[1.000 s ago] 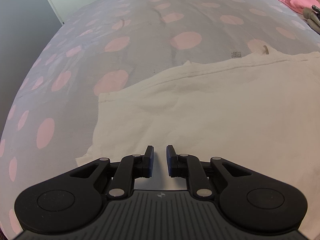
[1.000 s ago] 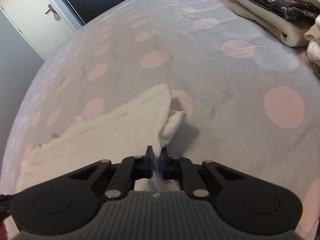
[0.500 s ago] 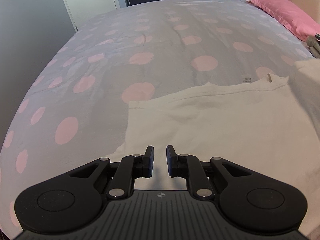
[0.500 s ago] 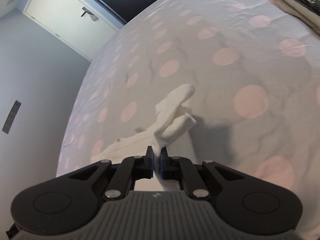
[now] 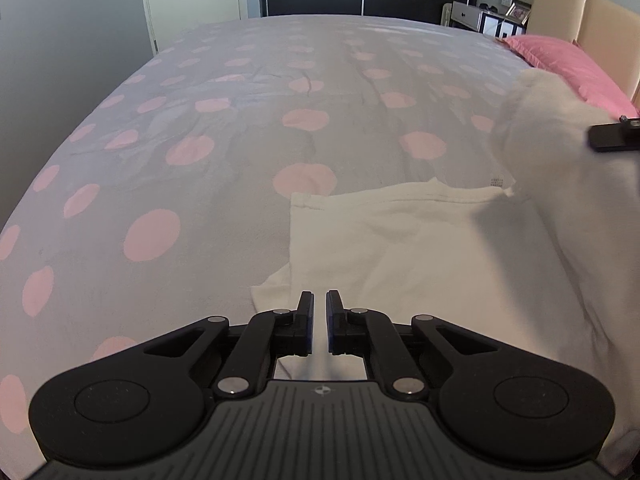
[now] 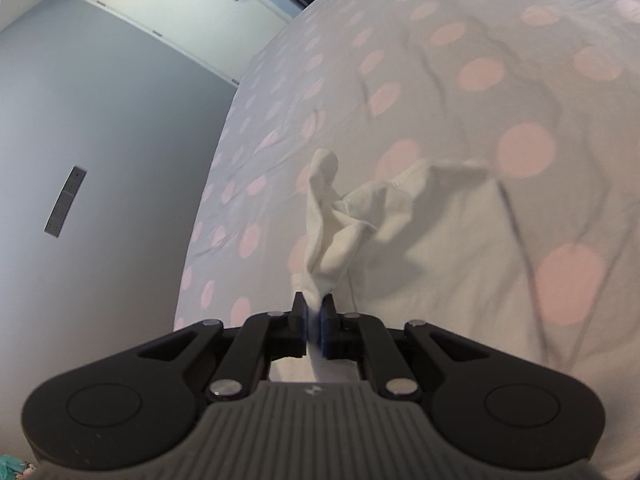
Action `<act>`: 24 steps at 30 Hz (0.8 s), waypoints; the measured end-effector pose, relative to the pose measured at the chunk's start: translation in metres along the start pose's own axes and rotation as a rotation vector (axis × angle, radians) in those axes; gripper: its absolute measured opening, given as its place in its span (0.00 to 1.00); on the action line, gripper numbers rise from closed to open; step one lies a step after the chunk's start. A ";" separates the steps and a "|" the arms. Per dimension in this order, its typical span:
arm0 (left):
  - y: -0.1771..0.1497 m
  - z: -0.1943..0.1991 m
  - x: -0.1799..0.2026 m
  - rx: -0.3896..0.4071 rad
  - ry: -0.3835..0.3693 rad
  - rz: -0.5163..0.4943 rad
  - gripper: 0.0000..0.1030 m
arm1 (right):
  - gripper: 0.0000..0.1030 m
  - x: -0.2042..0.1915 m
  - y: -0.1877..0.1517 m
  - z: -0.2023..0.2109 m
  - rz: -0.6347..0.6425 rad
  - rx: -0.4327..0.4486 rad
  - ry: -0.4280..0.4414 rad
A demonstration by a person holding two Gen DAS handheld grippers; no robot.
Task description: Fold clothes
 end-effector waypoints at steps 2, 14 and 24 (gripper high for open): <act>0.000 0.002 -0.005 0.008 -0.002 0.010 0.04 | 0.07 -0.016 -0.007 -0.020 0.008 -0.026 0.011; 0.001 0.008 -0.031 0.026 0.033 0.074 0.04 | 0.07 -0.042 -0.034 -0.127 0.011 -0.098 -0.047; -0.002 0.008 -0.035 0.009 0.039 0.080 0.04 | 0.24 -0.030 -0.040 -0.147 0.014 -0.150 -0.081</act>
Point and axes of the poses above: each gripper's, at about its wrist camera, not at the fingertips, and z roughly against the way its jaws point, x to its right, y to its top, the point moved 9 cm from there along -z, roughly the way its jaws point, and after that the axes turned 3 degrees about -x, right-handed, at the moved point
